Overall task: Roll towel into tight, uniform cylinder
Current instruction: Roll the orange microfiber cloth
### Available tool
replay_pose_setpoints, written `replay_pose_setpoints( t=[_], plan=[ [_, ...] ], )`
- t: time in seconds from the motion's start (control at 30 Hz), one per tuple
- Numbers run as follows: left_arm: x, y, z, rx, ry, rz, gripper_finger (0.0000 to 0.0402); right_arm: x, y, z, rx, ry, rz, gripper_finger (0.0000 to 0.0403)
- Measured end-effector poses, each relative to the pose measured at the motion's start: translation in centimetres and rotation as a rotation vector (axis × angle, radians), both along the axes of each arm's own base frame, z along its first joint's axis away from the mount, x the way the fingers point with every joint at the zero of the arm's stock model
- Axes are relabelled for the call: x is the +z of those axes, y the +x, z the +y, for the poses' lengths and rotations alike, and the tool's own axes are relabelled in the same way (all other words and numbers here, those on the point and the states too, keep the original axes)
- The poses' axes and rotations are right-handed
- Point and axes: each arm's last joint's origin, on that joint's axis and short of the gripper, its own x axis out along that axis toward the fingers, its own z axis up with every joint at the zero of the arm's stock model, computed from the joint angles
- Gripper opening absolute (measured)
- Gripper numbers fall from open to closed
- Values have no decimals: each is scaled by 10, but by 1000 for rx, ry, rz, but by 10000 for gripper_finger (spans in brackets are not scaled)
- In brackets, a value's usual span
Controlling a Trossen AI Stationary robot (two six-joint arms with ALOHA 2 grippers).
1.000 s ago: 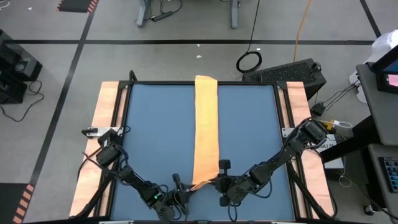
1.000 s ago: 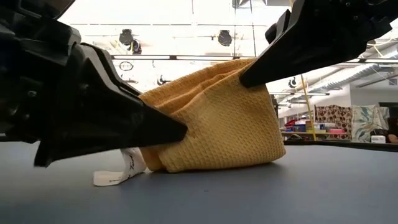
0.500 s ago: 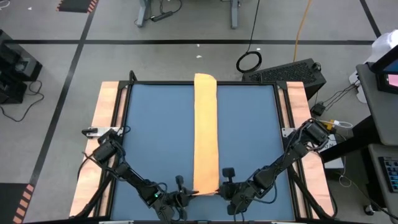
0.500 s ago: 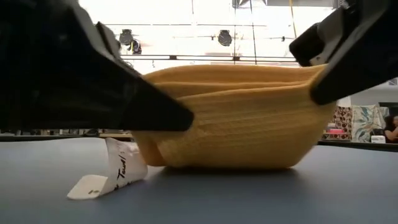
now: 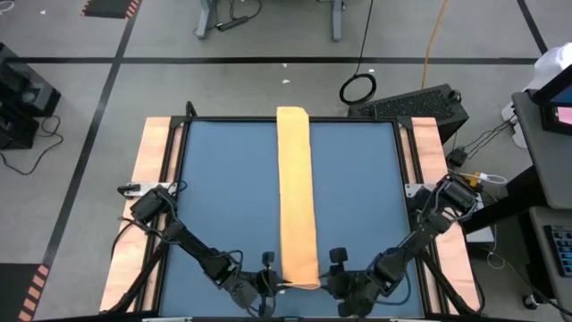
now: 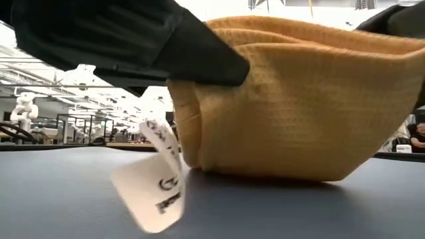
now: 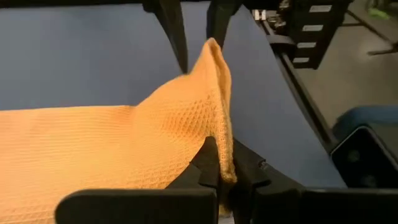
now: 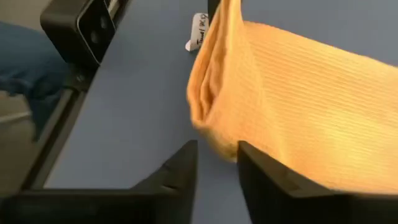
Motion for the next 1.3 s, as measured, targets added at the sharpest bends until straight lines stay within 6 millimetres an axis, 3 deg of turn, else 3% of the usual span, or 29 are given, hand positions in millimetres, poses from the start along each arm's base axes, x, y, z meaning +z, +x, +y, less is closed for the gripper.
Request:
replay_pose_setpoints(
  t=[0.27, 0.47, 0.6, 0.87, 1.1, 1.3],
  plan=[
    [-1, 10, 11, -20, -127, 56, 10, -19, -25, 27, -29, -178, -142, 220],
    [-2, 14, 17, -15, -187, 82, 10, -42, -17, 35, -76, -209, -244, 243],
    [-5, 15, 21, 2, -212, 128, 10, -46, -10, 37, -86, -240, -313, 228],
    [-6, 21, 30, 16, -216, 138, 10, -48, 5, 25, -51, -226, -256, 164],
    [-7, 21, 30, -1, -225, 152, 10, -50, 11, 19, -66, -165, -216, 160],
    [-6, 21, 30, 7, -223, 146, 16, -50, 12, 19, -77, -106, -203, 79]
  ],
)
